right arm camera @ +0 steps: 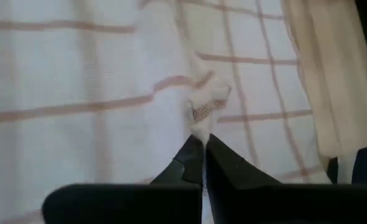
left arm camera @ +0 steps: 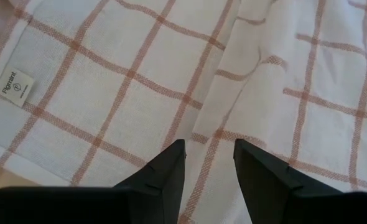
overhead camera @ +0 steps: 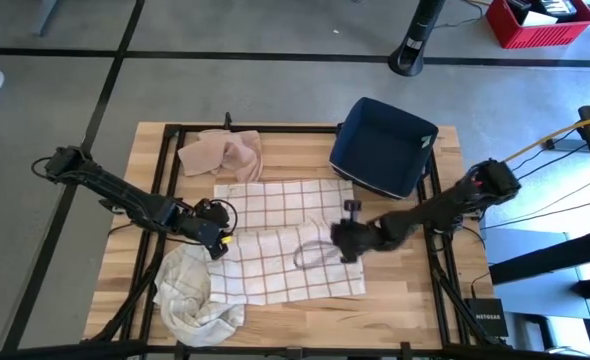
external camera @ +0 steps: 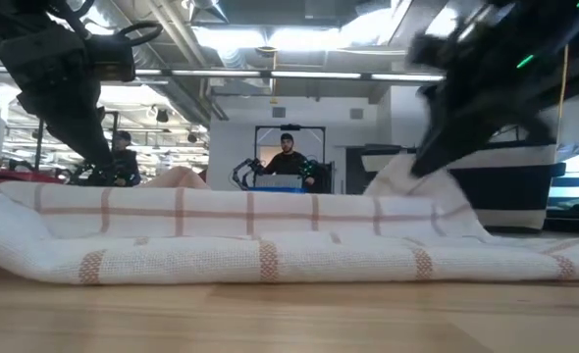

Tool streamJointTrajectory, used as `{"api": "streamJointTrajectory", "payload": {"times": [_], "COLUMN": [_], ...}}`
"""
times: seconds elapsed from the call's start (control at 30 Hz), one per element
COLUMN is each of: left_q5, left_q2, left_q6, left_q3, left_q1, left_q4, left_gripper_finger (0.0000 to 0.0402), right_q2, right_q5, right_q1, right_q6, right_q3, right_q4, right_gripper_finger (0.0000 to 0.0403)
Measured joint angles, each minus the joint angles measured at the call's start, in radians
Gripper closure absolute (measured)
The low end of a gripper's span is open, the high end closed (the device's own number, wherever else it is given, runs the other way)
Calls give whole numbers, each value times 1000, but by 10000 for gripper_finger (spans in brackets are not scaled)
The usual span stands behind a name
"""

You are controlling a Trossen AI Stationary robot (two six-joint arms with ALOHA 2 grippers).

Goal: Fold towel
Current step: Fold the white with red-stripe towel

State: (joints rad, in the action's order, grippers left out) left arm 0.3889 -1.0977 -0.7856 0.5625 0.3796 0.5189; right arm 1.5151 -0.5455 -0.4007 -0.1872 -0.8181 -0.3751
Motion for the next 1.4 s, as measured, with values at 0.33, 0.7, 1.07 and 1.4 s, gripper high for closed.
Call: {"api": "streamJointTrajectory", "payload": {"times": [0.33,0.7,1.07,1.4], "left_q5": [-1,-67,-359,-211], "left_q2": [0,-60,-53,0], "left_q6": [-47,-219,-66,-87], "left_q3": [0,-72,-103,-73], "left_q1": [6,-31,50,74], "left_q4": [12,37,-426,-191], "left_gripper_finger": [271,271,271,271], "right_q2": [-140,-57,-13,-13], "right_q5": [-355,-441,-458,-468], "right_q1": [-352,-398,-389,-382], "right_q6": [-280,-385,-386,-385], "right_q3": [-24,-23,-22,-22], "right_q4": [-121,-93,-90,-90], "right_gripper_finger": [399,401,401,402]}}
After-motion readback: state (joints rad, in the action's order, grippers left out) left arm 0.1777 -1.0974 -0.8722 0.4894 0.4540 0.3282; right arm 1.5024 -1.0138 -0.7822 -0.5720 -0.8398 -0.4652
